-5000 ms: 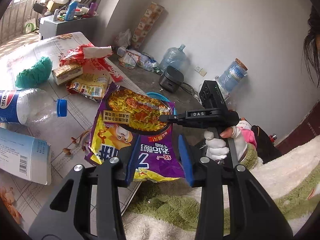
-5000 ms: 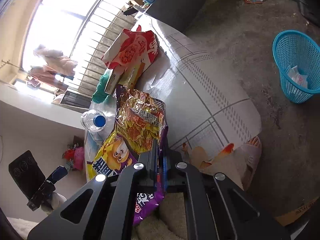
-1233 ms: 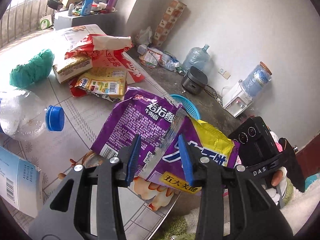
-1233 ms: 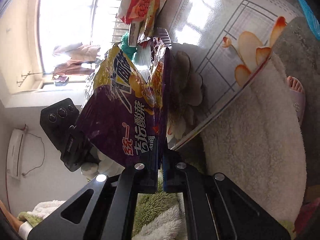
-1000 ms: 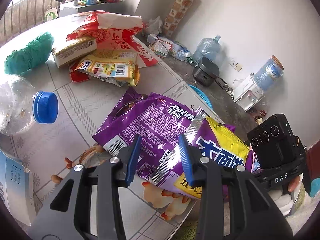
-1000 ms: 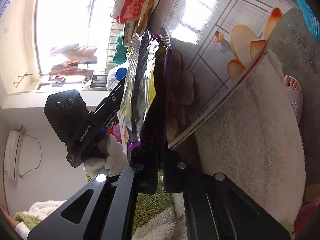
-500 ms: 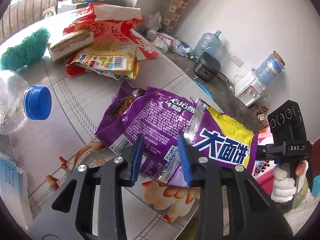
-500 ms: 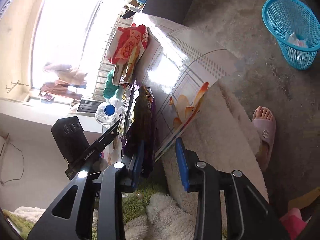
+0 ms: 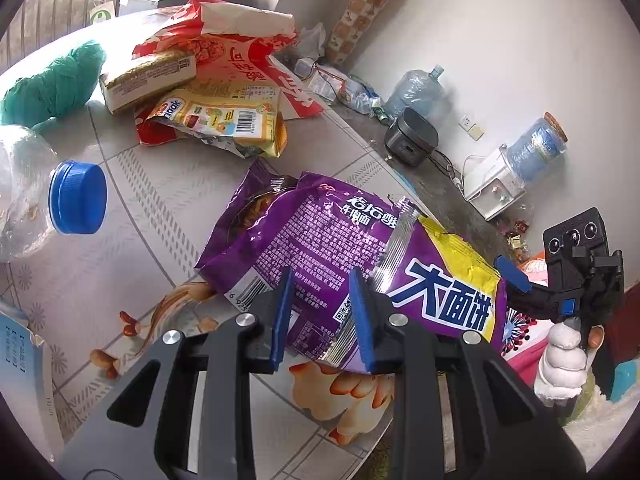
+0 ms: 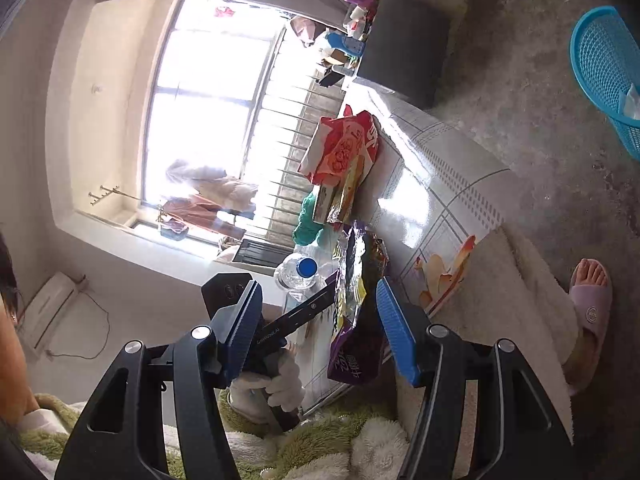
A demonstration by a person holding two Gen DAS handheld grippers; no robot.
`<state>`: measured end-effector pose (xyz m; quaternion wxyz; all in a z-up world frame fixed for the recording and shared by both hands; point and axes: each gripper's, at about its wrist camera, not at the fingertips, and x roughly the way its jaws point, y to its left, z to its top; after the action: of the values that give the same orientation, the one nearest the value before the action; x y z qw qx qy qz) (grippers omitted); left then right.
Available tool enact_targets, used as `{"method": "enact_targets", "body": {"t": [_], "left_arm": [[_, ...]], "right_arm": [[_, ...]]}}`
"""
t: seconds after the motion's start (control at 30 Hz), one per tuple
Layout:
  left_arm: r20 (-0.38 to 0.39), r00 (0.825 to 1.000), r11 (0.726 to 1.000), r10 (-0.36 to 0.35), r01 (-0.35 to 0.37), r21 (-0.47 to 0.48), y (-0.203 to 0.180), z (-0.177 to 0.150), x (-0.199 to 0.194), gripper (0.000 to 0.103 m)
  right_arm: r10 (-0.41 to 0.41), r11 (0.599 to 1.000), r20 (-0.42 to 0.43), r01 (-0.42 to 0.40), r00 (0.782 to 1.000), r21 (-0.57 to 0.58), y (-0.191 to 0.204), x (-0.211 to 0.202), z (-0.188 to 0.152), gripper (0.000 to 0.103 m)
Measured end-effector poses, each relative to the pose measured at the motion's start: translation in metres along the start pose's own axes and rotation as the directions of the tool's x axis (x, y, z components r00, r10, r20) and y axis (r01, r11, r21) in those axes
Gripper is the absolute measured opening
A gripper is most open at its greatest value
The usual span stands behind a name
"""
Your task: Collect trash
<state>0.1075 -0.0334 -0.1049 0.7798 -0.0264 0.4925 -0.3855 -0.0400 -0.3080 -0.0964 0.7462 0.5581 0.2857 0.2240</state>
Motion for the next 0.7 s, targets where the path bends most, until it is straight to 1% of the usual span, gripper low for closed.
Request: {"method": "enact_targets", "body": {"t": [0.03, 0.1, 0.23, 0.37, 0.43, 0.47, 0.6, 0.7], "left_arm": [[0.0, 1.0, 1.0, 0.0, 0.0, 0.0, 0.0, 0.0, 0.0, 0.027], [0.001, 1.0, 1.0, 0.0, 0.0, -0.001, 0.0, 0.0, 0.0, 0.027], [0.0, 1.0, 1.0, 0.001, -0.001, 0.0, 0.0, 0.0, 0.0, 0.027], [-0.001, 1.0, 1.0, 0.004, -0.004, 0.002, 0.001, 0.0, 0.0, 0.027], [-0.001, 1.0, 1.0, 0.005, -0.005, 0.002, 0.001, 0.0, 0.0, 0.027], [-0.001, 1.0, 1.0, 0.004, -0.004, 0.001, 0.001, 0.0, 0.0, 0.027], [-0.001, 1.0, 1.0, 0.003, -0.003, 0.0, 0.001, 0.001, 0.0, 0.027], [-0.002, 1.0, 1.0, 0.004, -0.004, 0.001, 0.001, 0.001, 0.0, 0.027]], "right_arm": [[0.004, 1.0, 0.015, -0.004, 1.0, 0.001, 0.001, -0.002, 0.001, 0.059], [-0.02, 1.0, 0.022, 0.021, 1.0, -0.019, 0.006, 0.001, 0.004, 0.059], [-0.119, 0.988, 0.0, 0.118, 0.993, -0.096, 0.017, 0.024, 0.012, 0.059], [-0.258, 0.959, -0.008, 0.255, 0.966, -0.127, 0.011, 0.045, 0.02, 0.059], [-0.299, 0.948, -0.037, 0.292, 0.954, -0.124, 0.008, 0.055, 0.023, 0.059], [-0.304, 0.948, -0.06, 0.296, 0.951, -0.118, 0.004, 0.059, 0.022, 0.059], [-0.233, 0.971, -0.123, 0.225, 0.965, -0.076, -0.002, 0.064, 0.016, 0.059], [-0.159, 0.987, -0.175, 0.159, 0.972, -0.018, -0.006, 0.067, 0.01, 0.059]]}}
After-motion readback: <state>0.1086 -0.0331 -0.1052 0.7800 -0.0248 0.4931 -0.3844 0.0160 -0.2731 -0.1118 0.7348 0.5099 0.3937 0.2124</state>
